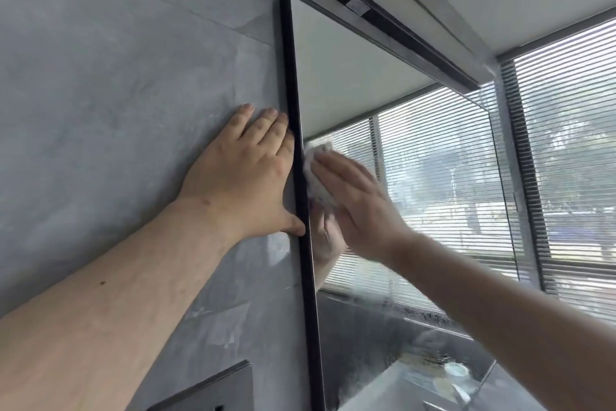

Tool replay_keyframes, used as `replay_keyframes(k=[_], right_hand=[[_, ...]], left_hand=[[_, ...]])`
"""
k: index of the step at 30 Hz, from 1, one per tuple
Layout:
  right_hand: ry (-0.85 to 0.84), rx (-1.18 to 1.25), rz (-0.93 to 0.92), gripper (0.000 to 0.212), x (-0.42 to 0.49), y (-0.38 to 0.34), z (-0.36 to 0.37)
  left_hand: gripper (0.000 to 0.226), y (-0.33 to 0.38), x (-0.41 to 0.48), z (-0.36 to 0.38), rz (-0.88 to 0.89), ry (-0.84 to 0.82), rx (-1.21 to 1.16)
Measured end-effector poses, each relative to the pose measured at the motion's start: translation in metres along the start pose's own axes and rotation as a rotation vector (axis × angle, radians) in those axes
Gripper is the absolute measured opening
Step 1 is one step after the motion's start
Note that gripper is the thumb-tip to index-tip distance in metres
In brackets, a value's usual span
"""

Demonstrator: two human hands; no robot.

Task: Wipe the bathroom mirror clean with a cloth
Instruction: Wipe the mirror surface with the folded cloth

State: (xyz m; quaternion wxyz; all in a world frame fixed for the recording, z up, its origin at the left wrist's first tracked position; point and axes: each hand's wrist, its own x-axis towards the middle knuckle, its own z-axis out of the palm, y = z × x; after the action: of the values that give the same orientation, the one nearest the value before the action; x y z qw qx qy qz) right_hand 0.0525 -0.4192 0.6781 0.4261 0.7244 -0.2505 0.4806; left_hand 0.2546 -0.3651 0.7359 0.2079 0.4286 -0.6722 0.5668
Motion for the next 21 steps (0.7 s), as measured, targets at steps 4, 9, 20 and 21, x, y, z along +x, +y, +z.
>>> replay_keyframes(k=[4, 9, 20, 21], right_hand=[[-0.126, -0.001, -0.102, 0.044, -0.079, -0.010, -0.002], [-0.119, -0.059, -0.124, 0.041, -0.069, -0.006, -0.006], [0.049, 0.007, 0.123, 0.043, 0.083, 0.025, -0.007], [0.061, 0.009, 0.163, 0.043, 0.101, 0.030, -0.011]], left_hand=[[0.137, -0.003, -0.001, -0.001, 0.007, -0.008, 0.000], [0.119, -0.009, 0.010, -0.017, 0.088, -0.035, 0.025], [0.133, -0.041, 0.039, -0.013, 0.062, -0.013, 0.110], [0.133, -0.042, 0.040, -0.013, 0.062, -0.010, 0.112]])
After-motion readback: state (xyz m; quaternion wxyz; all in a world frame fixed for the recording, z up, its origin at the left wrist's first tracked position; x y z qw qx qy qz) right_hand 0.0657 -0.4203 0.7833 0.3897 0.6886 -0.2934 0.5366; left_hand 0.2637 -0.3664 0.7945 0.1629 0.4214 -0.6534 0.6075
